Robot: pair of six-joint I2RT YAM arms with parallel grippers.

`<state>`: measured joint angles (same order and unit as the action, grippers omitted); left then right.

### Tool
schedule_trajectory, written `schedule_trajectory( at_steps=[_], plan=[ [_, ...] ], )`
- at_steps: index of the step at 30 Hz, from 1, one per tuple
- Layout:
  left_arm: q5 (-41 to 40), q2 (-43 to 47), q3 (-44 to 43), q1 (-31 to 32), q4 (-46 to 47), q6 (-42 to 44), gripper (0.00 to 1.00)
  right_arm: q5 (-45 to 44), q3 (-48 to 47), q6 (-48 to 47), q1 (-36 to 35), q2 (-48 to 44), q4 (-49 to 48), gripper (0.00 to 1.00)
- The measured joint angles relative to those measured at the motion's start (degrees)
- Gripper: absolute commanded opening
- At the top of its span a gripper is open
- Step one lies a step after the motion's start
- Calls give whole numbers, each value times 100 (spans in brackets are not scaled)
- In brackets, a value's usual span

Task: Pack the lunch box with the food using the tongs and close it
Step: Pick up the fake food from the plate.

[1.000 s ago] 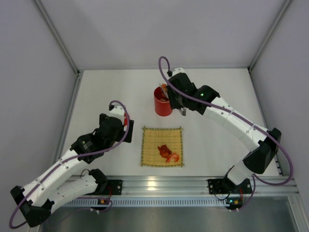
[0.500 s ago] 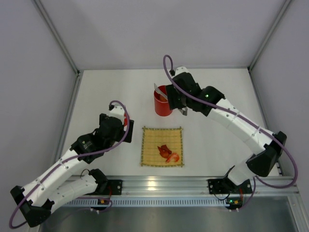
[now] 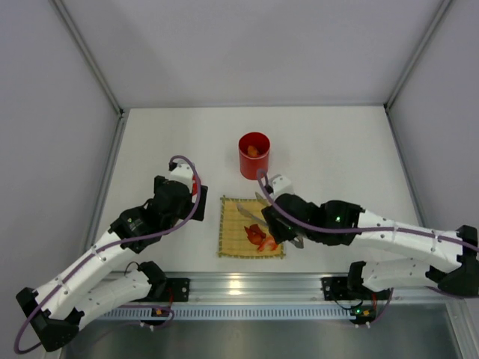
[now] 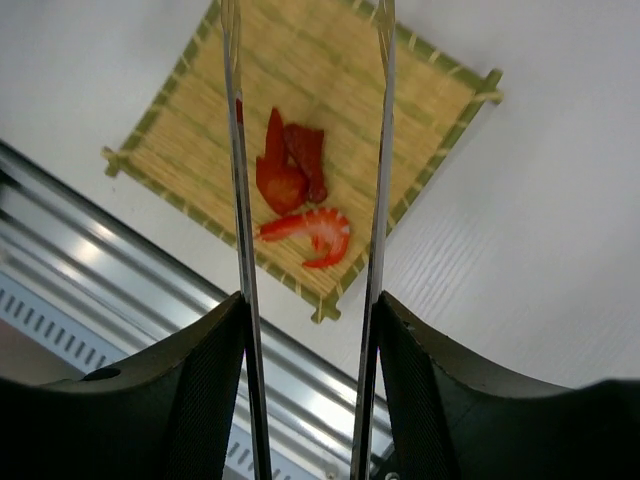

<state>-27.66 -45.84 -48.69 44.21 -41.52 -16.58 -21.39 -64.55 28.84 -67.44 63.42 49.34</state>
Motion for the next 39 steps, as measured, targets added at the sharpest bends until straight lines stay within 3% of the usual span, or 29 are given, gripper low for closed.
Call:
schedule_trajectory(
  at_steps=[8,21,31,39],
  plan=[
    [0,0,0,0,0,0,99,-162,837,756,-828,94,68,52],
    [0,0,0,0,0,0,99,-214,1307,1189,-859,50,9,49],
    [0,0,0,0,0,0,99,-144,1357,1235,-859,50,-96,40],
    [0,0,0,0,0,0,99,-101,1458,1235,-859,92,-216,40]
  ],
)
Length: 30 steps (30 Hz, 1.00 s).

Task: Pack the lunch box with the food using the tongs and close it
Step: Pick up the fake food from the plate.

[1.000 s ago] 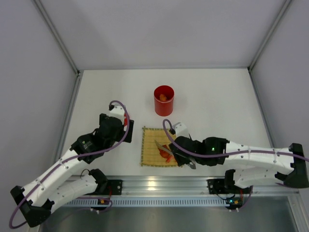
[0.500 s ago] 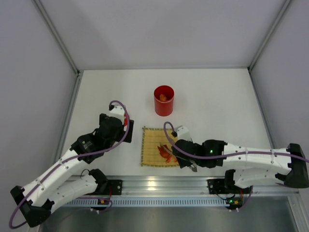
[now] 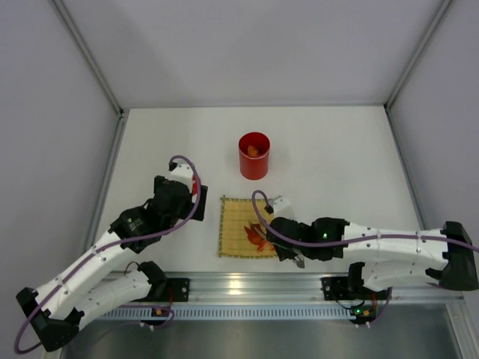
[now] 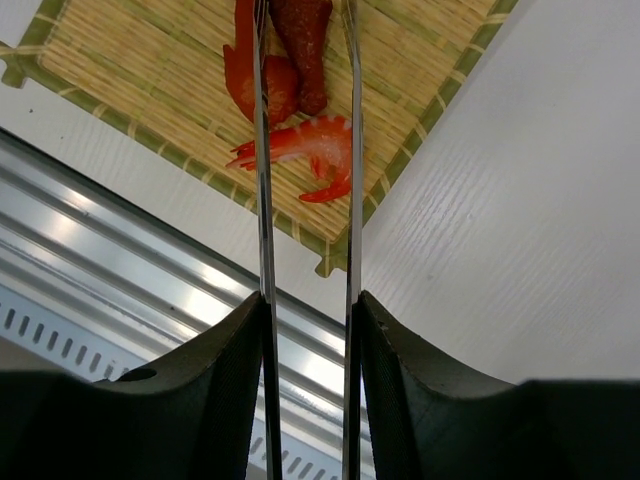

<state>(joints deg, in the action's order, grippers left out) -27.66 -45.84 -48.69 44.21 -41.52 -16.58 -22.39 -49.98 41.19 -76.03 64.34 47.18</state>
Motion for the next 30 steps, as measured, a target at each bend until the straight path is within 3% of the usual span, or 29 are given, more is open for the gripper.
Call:
schedule_trajectory(
  at_steps=[5,10,15,30],
  plan=[
    [0,0,0,0,0,0,99,68,125,2,-7,98,-50,40],
    [0,0,0,0,0,0,99,85,133,22,-11,109,-52,29],
    [0,0,0,0,0,0,99,35,63,37,-11,107,-11,25],
    [0,0,0,0,-2,0,99,-581,-1384,-269,35,162,330,25]
  ],
)
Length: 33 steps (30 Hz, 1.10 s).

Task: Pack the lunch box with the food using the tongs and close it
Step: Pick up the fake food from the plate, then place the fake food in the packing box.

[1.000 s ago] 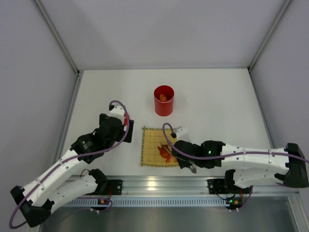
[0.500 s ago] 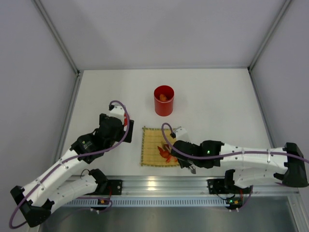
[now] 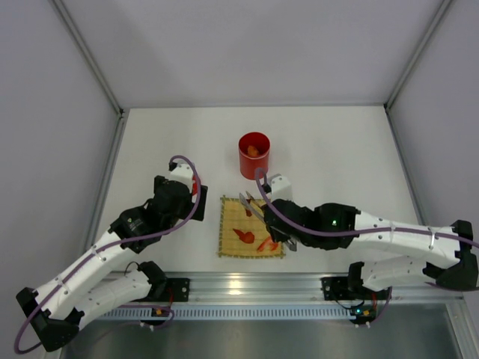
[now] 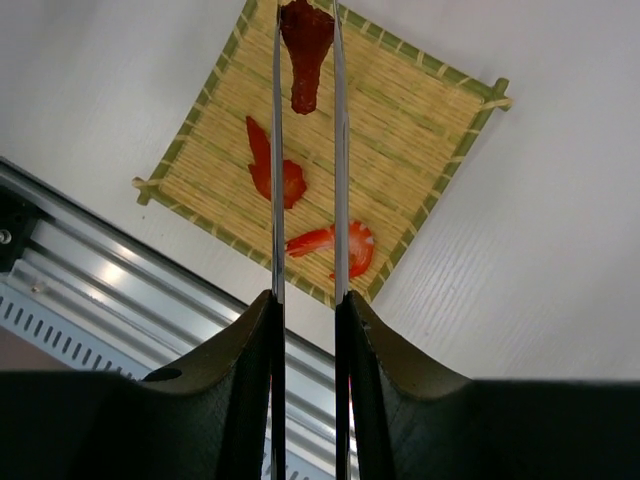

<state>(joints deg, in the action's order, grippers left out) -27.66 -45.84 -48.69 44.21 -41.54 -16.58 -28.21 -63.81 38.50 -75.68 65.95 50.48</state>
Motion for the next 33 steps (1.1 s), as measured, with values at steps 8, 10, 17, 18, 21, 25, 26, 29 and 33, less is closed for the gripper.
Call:
schedule_trajectory(
  at_steps=[8,10,17,18,21,25,26,29,33],
  plan=[
    [0,0,0,0,2,0,99,-72,-1080,-608,680,225,168,25],
    [0,0,0,0,2,0,99,-55,-1401,-796,1016,278,175,25],
    [0,0,2,0,2,0,99,201,-2575,-1403,2194,817,136,26],
    [0,0,2,0,2,0,99,245,-2658,-1451,2275,920,133,26],
    [0,0,0,0,2,0,99,420,-2826,-1567,2496,1279,103,26],
    [0,0,0,0,2,0,99,612,-2828,-1644,2726,1727,35,27],
    [0,0,2,0,2,0,99,656,-2828,-1652,2769,1827,11,27],
    [0,0,0,0,2,0,99,748,-2828,-1707,2859,2046,-24,30],
    [0,0,2,0,2,0,99,824,-2828,-1762,2894,2159,-42,40]
  ],
)
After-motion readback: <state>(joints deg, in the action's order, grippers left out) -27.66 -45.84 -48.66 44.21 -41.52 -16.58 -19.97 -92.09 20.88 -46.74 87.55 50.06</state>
